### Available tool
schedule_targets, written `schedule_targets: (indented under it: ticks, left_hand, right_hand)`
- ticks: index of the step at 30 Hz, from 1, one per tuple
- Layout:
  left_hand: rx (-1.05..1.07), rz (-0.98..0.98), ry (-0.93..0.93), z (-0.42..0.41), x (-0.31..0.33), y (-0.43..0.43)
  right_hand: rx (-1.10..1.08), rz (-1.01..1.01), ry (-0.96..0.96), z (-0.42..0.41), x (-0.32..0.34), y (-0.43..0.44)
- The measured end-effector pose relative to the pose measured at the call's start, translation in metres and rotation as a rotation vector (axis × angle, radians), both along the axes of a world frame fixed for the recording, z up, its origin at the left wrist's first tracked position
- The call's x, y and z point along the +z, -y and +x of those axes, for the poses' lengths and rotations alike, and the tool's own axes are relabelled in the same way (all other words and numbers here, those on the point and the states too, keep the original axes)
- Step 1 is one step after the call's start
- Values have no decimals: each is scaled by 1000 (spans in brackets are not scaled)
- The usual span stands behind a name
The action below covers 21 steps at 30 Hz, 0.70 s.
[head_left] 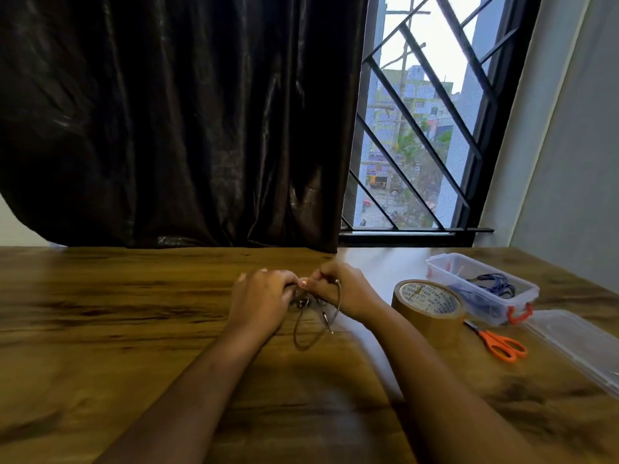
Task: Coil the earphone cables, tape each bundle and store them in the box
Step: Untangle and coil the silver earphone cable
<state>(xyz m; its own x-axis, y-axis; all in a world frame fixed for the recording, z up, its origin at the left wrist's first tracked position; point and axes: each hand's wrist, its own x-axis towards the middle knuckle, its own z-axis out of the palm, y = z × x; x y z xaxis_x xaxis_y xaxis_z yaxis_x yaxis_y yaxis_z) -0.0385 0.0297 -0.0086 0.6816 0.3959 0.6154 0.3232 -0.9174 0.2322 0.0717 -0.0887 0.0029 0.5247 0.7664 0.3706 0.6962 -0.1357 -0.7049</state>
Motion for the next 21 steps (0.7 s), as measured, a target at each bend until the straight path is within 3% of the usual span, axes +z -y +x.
schedule_targets:
  ticks: [4,6,9,12,17,21]
  left_hand:
    - [-16,-146,-6,-1,1,-16]
    - [-133,-365,-22,0,-1,-21]
    - [-302,-769,98,-3,5,-18]
    - [-379,-1000,214,-6,14,-15]
    - [-439,-1172,246,-10,23,-8]
    - [-376,-1045,187,-10,22,-8]
  right_hand:
    - [50,-71,71,3,-2,4]
    - [24,-83,97,7,-4,5]
    - [-66,-74,197,13,-8,6]
    - [-91,-11,215,14,-9,6]
    - [-284,-10,303,16,-15,3]
    - [-280,32,166,17,-16,1]
